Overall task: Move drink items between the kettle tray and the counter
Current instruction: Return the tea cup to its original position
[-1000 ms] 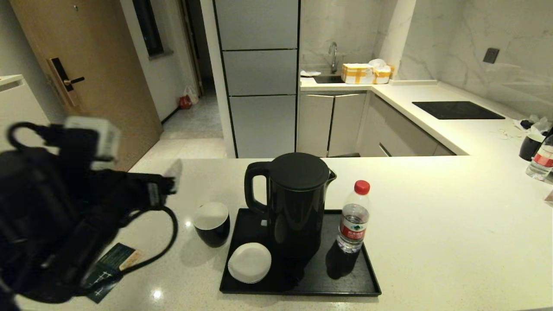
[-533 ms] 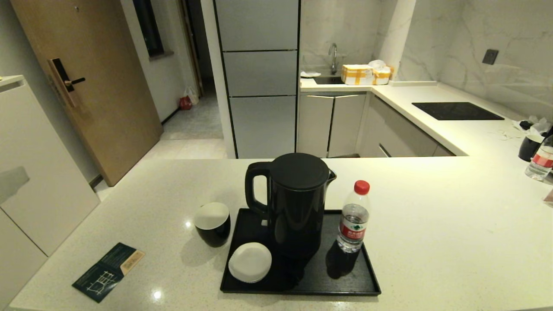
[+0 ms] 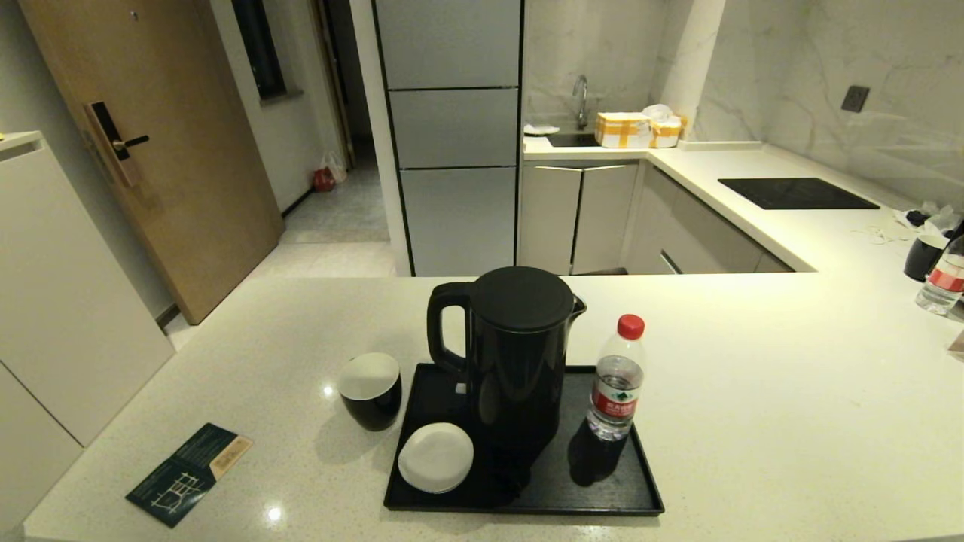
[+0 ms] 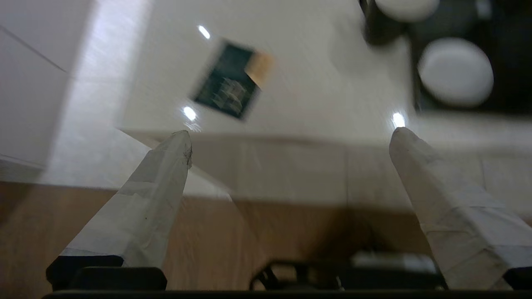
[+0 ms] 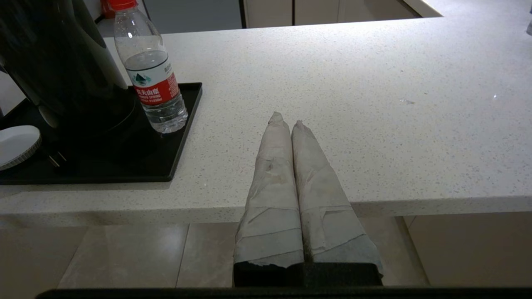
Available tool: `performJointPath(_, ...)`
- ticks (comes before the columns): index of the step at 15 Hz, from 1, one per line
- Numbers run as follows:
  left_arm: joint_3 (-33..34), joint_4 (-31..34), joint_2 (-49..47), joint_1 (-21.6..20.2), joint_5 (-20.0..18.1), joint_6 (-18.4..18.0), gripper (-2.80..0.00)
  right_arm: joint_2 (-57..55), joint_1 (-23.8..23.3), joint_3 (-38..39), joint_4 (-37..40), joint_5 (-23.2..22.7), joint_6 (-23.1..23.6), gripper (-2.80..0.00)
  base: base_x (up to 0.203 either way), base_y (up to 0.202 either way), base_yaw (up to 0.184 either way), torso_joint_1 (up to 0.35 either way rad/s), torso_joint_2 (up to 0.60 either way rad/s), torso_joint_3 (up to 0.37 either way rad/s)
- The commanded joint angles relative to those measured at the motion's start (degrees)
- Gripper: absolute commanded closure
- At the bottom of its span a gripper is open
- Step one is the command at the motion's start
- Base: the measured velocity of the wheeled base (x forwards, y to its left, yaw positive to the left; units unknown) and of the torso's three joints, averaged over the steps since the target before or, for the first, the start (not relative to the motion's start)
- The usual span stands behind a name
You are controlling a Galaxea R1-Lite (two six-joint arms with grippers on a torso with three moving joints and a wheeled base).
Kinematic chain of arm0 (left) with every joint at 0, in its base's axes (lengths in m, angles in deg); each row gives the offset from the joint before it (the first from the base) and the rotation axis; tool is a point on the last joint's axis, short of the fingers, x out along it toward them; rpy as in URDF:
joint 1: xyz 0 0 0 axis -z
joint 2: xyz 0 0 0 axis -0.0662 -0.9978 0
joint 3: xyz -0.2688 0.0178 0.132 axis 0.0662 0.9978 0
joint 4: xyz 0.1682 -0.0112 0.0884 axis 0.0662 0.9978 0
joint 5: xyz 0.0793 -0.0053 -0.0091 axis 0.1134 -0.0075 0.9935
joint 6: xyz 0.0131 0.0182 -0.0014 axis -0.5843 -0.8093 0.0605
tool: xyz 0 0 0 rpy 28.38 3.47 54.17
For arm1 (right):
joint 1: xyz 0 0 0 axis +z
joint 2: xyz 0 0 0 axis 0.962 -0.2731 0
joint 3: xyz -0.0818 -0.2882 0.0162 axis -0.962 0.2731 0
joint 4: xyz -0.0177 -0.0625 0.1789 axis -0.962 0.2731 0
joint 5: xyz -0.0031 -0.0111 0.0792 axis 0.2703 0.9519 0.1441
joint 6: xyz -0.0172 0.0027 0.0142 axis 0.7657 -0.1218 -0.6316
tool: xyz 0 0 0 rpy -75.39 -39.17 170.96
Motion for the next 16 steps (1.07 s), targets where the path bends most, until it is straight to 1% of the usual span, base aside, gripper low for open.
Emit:
performJointPath(1, 4.41, 0.18, -5.87, -0.32, -7.31, 0.21, -2.80, -0.09, 0.02, 0.00, 0.01, 0.02, 0.01, 0.00, 0.000, 0.000, 0.000, 0.000, 0.00, 0.000)
performJointPath(2, 6.19, -0.17, -7.31, -0.38, -10.48, 0.29, -2.80, -0.06, 0.02, 0.00, 0.01, 0.02, 0.01, 0.00, 0.000, 0.000, 0.000, 0.000, 0.00, 0.000)
performJointPath(3, 7.97, -1.25, -9.04, -0.35, -12.26, 0.09, -2.80, -0.01, 0.02, 0.00, 0.01, 0.02, 0.01, 0.00, 0.000, 0.000, 0.000, 0.000, 0.00, 0.000)
performJointPath(5, 11.59, -6.30, -12.42, -0.31, -14.85, -0.60, -2.80, -0.09, 0.02, 0.00, 0.01, 0.02, 0.01, 0.00, 0.000, 0.000, 0.000, 0.000, 0.00, 0.000)
performJointPath(6, 13.72, -10.81, -14.68, -0.29, -15.29, -0.67, -2.80, -0.07, 0.02, 0.00, 0.01, 0.02, 0.01, 0.00, 0.000, 0.000, 0.000, 0.000, 0.00, 0.000)
performJointPath(9, 20.75, -31.73, -23.20, -0.25, -16.68, -0.77, -2.80, -0.05, 0.02, 0.00, 0.01, 0.02, 0.01, 0.00, 0.000, 0.000, 0.000, 0.000, 0.00, 0.000)
performJointPath(10, 22.89, -36.55, -25.12, -0.23, -17.09, -0.79, -2.80, 0.00, 0.02, 0.00, 0.01, 0.02, 0.01, 0.00, 0.000, 0.000, 0.000, 0.000, 0.00, 0.000)
performJointPath(11, 23.92, -39.13, -26.21, -0.23, -17.15, -0.85, -2.80, -0.09, 0.02, 0.00, 0.01, 0.02, 0.01, 0.00, 0.000, 0.000, 0.000, 0.000, 0.00, 0.000)
performJointPath(13, 26.06, -45.77, -33.38, -0.26, -16.77, -0.74, -2.80, -0.01, 0.02, 0.00, 0.01, 0.02, 0.01, 0.00, 0.000, 0.000, 0.000, 0.000, 0.00, 0.000)
performJointPath(14, 27.66, -50.91, -37.83, -0.28, -16.58, -0.68, -2.80, 0.00, 0.02, 0.00, 0.01, 0.02, 0.01, 0.00, 0.000, 0.000, 0.000, 0.000, 0.00, 0.000)
performJointPath(15, 29.93, -57.80, -41.13, -0.27, -16.47, -0.69, -2.80, -0.09, 0.02, 0.00, 0.01, 0.02, 0.01, 0.00, 0.000, 0.000, 0.000, 0.000, 0.00, 0.000)
performJointPath(16, 32.35, -63.96, -43.52, -0.25, -16.47, -0.94, 0.00, -0.09, 0.02, 0.00, 0.01, 0.02, 0.01, 0.00, 0.000, 0.000, 0.000, 0.000, 0.00, 0.000)
